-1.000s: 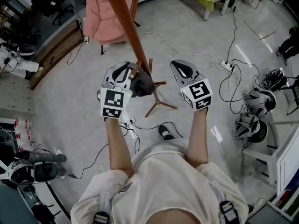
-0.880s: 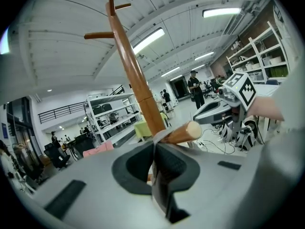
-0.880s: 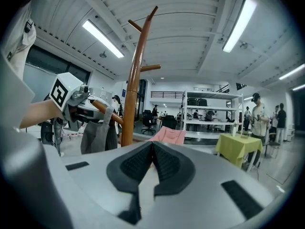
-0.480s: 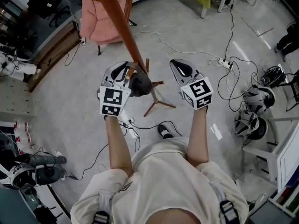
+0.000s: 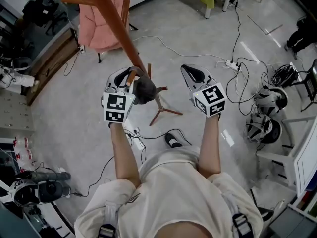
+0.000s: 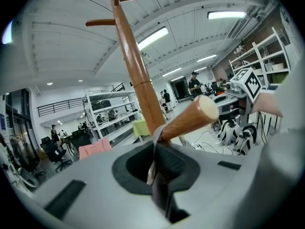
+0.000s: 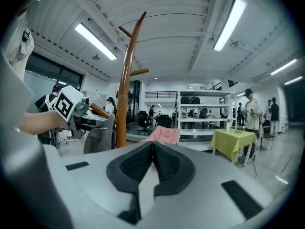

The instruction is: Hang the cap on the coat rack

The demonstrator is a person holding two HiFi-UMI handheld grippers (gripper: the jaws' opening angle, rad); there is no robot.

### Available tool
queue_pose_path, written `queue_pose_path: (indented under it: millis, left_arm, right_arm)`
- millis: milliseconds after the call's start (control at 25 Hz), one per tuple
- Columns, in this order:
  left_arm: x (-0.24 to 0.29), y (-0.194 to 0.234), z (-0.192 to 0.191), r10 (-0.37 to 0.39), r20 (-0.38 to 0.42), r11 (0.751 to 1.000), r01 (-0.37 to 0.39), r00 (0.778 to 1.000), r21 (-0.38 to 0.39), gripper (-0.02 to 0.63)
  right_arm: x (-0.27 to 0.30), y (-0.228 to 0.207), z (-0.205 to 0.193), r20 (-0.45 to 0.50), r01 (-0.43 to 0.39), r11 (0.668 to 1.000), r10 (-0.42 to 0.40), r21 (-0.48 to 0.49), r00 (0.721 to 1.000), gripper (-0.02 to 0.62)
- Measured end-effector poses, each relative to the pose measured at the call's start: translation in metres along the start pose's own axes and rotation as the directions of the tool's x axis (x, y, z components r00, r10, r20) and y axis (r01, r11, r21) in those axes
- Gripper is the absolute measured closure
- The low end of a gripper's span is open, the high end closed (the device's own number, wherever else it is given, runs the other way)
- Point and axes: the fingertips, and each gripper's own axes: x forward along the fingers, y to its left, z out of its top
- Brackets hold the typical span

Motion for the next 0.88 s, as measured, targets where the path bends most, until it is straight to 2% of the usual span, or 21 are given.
queue_pose_path:
  millis: [520, 880]
  left_arm:
    - [-0.013, -0.010, 0.000, -0.038, 0.059, 0.997, 0.043, 0.998, -0.071, 0.571]
    - [-0.041, -0.010, -0.007, -0.036, 0.077, 0.995, 0.043, 0.996, -0.088, 0.571]
  right_arm:
    - [-0.011, 0.012, -0.007, -0.018, 0.007, 1.000, -0.007, 0.002, 1.000, 0.591]
    - [-0.009, 0.046, -0.010, -0.035, -0.014, 1.000, 0.014, 0.002, 0.999, 0.591]
